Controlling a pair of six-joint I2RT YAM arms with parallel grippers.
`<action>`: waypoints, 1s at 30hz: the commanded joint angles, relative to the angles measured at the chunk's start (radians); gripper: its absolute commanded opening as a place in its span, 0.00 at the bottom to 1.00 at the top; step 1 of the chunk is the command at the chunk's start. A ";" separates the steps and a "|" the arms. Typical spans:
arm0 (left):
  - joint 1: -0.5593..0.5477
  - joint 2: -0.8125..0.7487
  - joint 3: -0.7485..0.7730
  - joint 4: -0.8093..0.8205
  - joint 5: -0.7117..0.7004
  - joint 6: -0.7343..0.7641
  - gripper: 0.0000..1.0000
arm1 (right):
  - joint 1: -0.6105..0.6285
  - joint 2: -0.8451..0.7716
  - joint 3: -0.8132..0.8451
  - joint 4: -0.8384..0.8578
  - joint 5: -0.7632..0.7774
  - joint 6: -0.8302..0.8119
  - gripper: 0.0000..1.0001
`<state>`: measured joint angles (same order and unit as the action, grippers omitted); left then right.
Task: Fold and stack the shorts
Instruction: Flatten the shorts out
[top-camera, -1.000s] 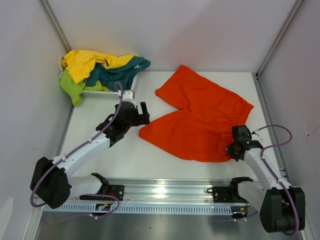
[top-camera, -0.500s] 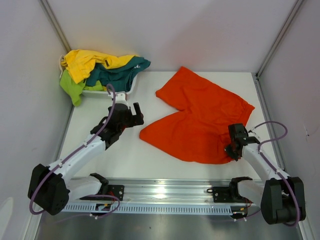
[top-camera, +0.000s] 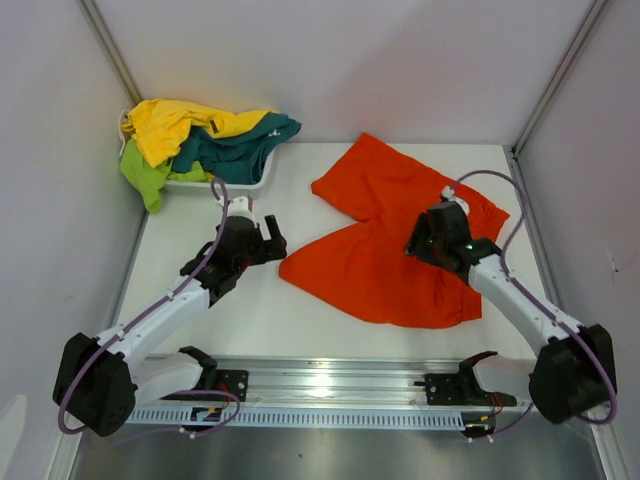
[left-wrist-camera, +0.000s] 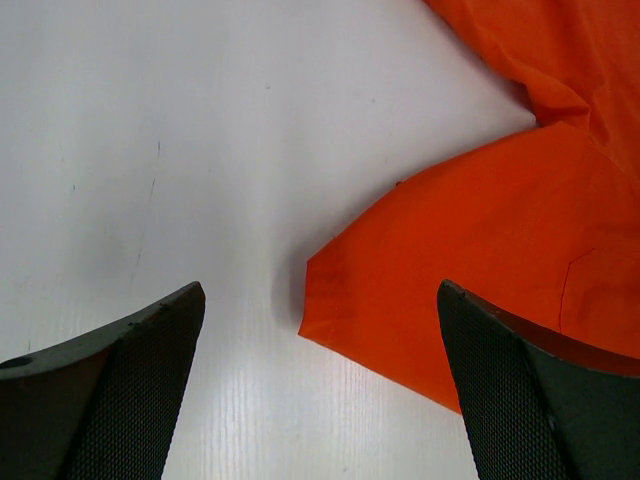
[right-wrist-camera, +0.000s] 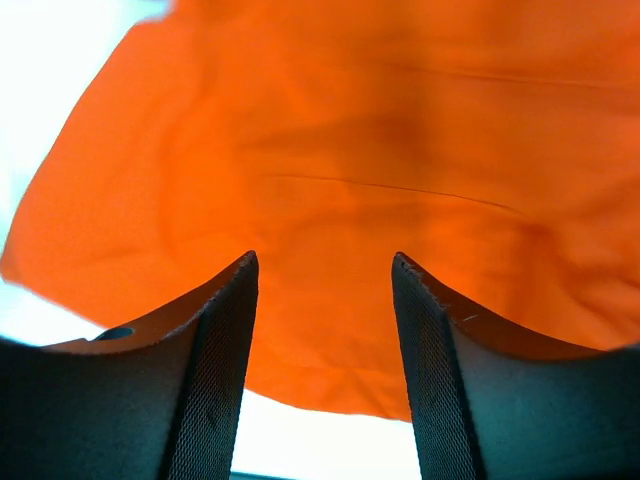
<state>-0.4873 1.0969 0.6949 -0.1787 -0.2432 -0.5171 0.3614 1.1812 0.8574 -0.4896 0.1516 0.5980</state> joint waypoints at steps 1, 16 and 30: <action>0.006 -0.054 -0.053 0.008 0.031 -0.052 0.99 | 0.109 0.119 0.087 0.088 -0.038 -0.072 0.59; 0.059 -0.022 -0.201 0.169 0.199 -0.106 0.99 | 0.321 0.558 0.376 0.273 -0.198 -0.067 0.60; 0.082 0.290 -0.213 0.505 0.404 -0.145 0.99 | 0.286 0.486 0.247 0.411 -0.216 -0.061 0.60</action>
<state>-0.4160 1.3518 0.4862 0.1989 0.0914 -0.6220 0.6662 1.7210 1.1133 -0.1394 -0.0547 0.5480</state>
